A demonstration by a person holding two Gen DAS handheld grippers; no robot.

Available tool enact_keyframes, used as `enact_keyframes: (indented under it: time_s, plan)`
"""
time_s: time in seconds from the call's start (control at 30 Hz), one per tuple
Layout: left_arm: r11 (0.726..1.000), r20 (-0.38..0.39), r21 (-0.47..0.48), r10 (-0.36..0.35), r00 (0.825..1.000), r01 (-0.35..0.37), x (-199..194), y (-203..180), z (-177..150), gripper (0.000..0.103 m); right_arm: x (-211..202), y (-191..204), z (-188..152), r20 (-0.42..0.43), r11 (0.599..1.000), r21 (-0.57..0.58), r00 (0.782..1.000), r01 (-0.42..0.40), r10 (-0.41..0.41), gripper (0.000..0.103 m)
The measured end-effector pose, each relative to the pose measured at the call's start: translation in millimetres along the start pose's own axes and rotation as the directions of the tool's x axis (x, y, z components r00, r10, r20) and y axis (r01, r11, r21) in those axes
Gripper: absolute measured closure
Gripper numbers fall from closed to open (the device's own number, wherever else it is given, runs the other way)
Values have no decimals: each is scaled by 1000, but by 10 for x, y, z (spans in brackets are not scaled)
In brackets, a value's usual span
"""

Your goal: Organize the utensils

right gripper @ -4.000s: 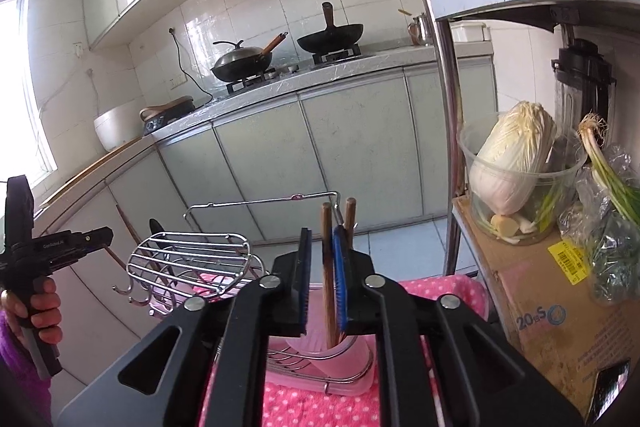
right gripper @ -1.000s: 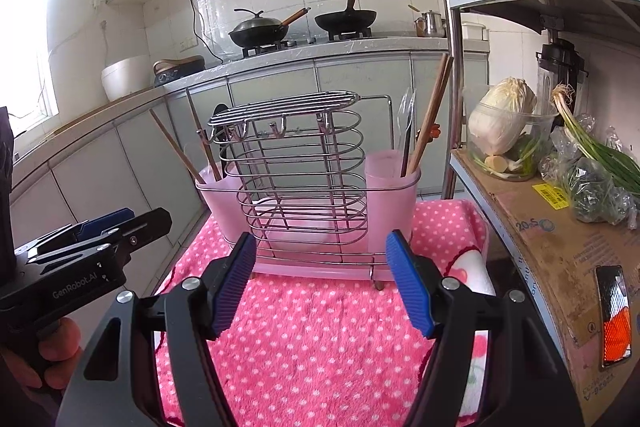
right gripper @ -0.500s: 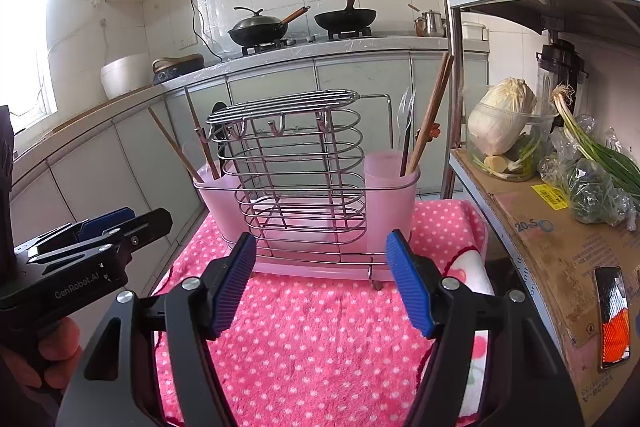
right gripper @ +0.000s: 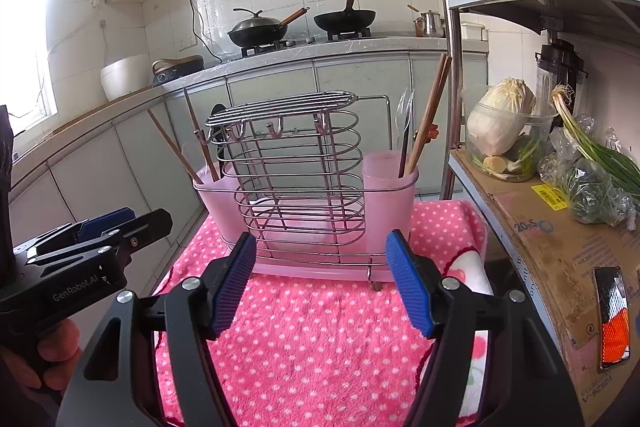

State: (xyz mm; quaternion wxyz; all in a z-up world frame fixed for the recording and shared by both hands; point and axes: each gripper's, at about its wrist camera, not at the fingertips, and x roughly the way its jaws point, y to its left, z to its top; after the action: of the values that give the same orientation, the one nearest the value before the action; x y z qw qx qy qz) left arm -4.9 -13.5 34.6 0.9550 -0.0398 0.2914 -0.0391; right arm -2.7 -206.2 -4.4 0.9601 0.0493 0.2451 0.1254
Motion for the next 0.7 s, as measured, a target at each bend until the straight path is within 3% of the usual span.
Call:
enact_keyframes:
  time_s: [0.7]
  plan:
    - [1000,-3,3,-1,1000,1,5,0,2,44,3,-3,1,-1,1000,-1,1000,1,-1,35]
